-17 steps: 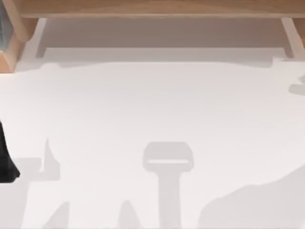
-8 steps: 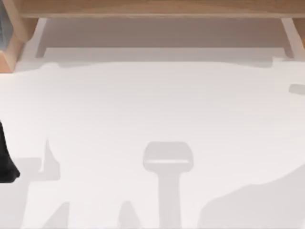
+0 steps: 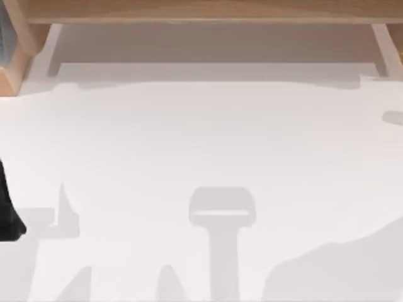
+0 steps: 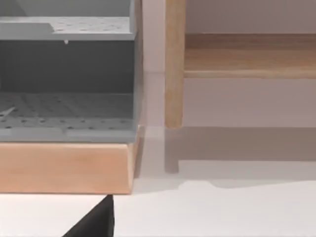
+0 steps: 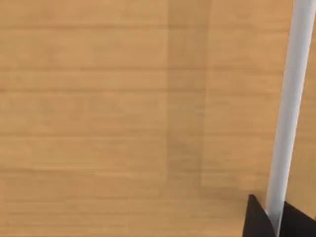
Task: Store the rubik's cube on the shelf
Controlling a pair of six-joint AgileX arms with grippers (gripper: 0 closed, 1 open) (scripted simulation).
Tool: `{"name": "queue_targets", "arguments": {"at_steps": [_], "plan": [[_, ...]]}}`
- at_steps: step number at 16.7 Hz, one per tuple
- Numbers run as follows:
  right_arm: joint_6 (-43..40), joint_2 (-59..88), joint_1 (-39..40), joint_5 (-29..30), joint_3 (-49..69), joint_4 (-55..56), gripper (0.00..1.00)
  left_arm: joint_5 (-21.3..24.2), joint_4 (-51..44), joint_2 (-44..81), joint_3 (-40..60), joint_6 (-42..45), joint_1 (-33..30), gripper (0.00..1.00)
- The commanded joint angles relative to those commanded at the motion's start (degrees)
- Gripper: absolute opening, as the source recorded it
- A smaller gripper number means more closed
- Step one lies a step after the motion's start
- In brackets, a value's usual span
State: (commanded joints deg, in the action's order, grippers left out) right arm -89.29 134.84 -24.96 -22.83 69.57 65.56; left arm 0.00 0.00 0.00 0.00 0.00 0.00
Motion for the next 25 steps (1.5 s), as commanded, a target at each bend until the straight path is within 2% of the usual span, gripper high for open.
{"name": "queue_targets", "arguments": {"at_steps": [5,12,19,25], "plan": [[0.14,-0.53,-0.55,-0.08,-1.01,0.45,0.0,0.0,0.0,0.0,0.0,0.0,0.0,1.0],[0.28,-6.56,-3.69,-3.48,-14.95,8.0,0.0,0.0,0.0,0.0,0.0,0.0,0.0,1.0],[0.24,-7.29,-4.33,-3.94,-16.69,9.29,0.0,0.0,0.0,0.0,0.0,0.0,0.0,1.0],[0.37,-11.78,-8.19,-8.04,-27.99,15.71,0.0,0.0,0.0,0.0,0.0,0.0,0.0,1.0]]}}
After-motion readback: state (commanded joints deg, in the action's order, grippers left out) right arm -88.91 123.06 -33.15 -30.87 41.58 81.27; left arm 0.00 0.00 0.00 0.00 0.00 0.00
